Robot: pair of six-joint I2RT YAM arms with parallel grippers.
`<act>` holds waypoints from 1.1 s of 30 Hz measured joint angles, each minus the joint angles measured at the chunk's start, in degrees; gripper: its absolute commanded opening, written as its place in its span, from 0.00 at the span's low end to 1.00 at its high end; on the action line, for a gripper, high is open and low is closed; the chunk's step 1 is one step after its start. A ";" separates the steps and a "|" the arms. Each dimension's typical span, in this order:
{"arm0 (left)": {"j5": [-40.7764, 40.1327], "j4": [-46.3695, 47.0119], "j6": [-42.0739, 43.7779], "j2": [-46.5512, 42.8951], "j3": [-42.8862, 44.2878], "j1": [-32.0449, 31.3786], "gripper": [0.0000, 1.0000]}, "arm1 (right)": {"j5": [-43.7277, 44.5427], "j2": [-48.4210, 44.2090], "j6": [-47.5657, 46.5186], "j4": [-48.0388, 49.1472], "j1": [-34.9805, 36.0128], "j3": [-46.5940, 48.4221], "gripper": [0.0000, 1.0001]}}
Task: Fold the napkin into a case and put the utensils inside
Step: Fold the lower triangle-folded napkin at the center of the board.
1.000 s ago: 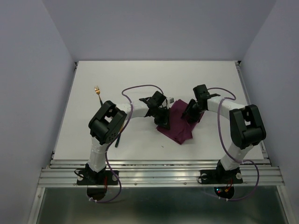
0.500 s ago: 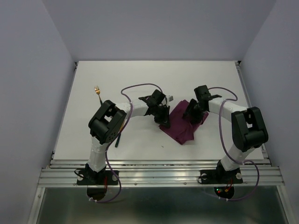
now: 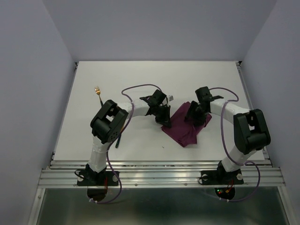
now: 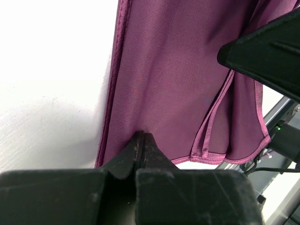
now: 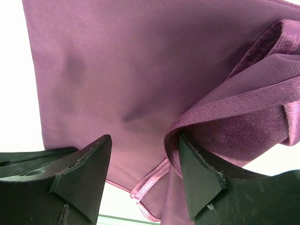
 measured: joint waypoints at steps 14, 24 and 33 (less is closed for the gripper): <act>0.94 2.43 -3.61 1.95 1.38 0.02 0.00 | 0.70 -6.10 -1.46 -4.85 0.00 -0.35 0.67; 1.11 3.04 -3.80 2.10 1.38 0.02 0.00 | 0.66 -6.08 -2.97 -5.05 0.00 -5.05 0.72; 1.62 3.87 -3.08 1.81 0.68 0.15 0.00 | 0.81 -4.85 -3.28 -5.11 0.00 -4.68 0.72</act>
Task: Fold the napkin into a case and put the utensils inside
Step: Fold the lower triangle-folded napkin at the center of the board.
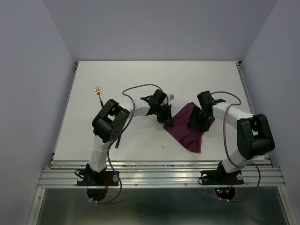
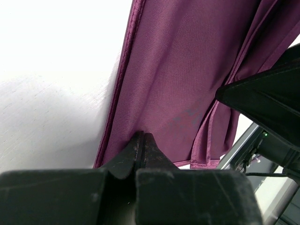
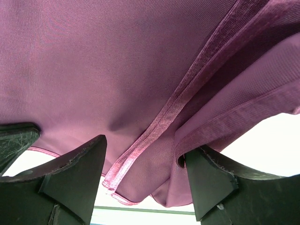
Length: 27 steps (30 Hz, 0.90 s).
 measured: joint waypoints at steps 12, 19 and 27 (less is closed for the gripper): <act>-0.98 -1.49 1.64 -0.74 -0.07 0.02 0.00 | -0.63 4.07 0.83 -1.20 0.00 4.52 0.72; -1.01 -1.60 2.16 -0.76 -0.07 0.02 0.00 | -1.79 5.66 1.73 -1.18 0.00 6.75 0.72; -0.96 -1.57 2.51 -0.76 -0.07 0.02 0.00 | -1.97 6.97 3.39 -0.85 0.00 7.58 0.72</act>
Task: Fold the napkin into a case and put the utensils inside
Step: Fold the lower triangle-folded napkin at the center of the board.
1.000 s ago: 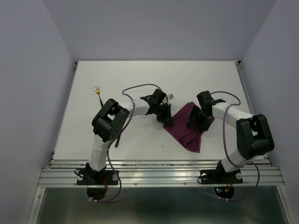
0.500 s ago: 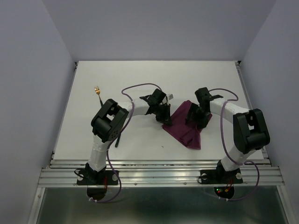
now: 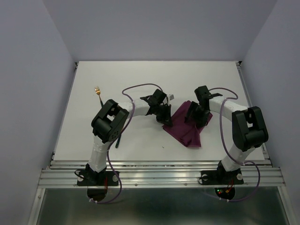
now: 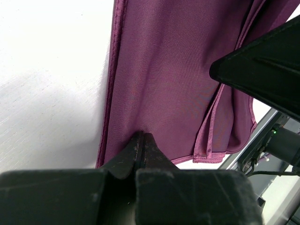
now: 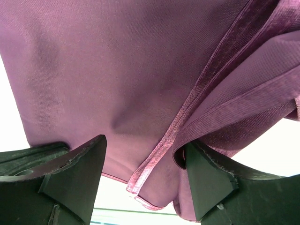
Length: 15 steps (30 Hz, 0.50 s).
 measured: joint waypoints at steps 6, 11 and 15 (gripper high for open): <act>-0.09 -0.20 0.15 -0.13 0.00 0.00 0.00 | -0.02 0.79 1.62 0.09 0.00 0.57 0.74; -0.79 -0.17 0.22 -0.70 -0.37 0.00 0.00 | -0.02 0.92 2.78 0.55 0.00 0.68 0.79; -2.03 -0.22 -0.02 -3.69 -2.47 0.13 0.00 | 0.00 1.11 3.34 1.33 0.00 0.72 0.79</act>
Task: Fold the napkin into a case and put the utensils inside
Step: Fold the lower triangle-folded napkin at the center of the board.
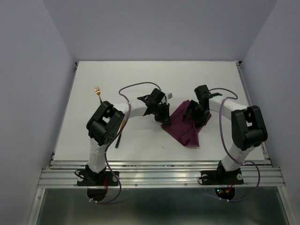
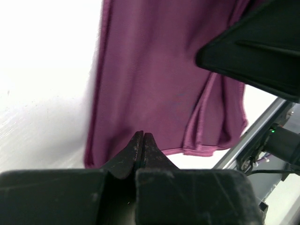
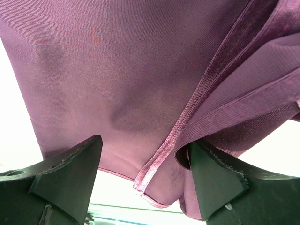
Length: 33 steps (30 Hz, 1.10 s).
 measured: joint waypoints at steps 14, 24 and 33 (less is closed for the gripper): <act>-1.88 2.84 -1.88 -4.96 -2.23 -0.70 0.00 | -1.29 8.46 1.25 -1.40 0.00 10.43 0.77; -12.83 4.96 -4.48 -13.20 -6.03 -6.34 0.16 | -2.73 12.35 5.68 -3.10 0.00 15.43 0.78; -21.22 0.83 -1.95 -12.96 -4.33 -15.45 0.59 | -2.80 13.60 7.37 -3.74 0.00 17.16 0.79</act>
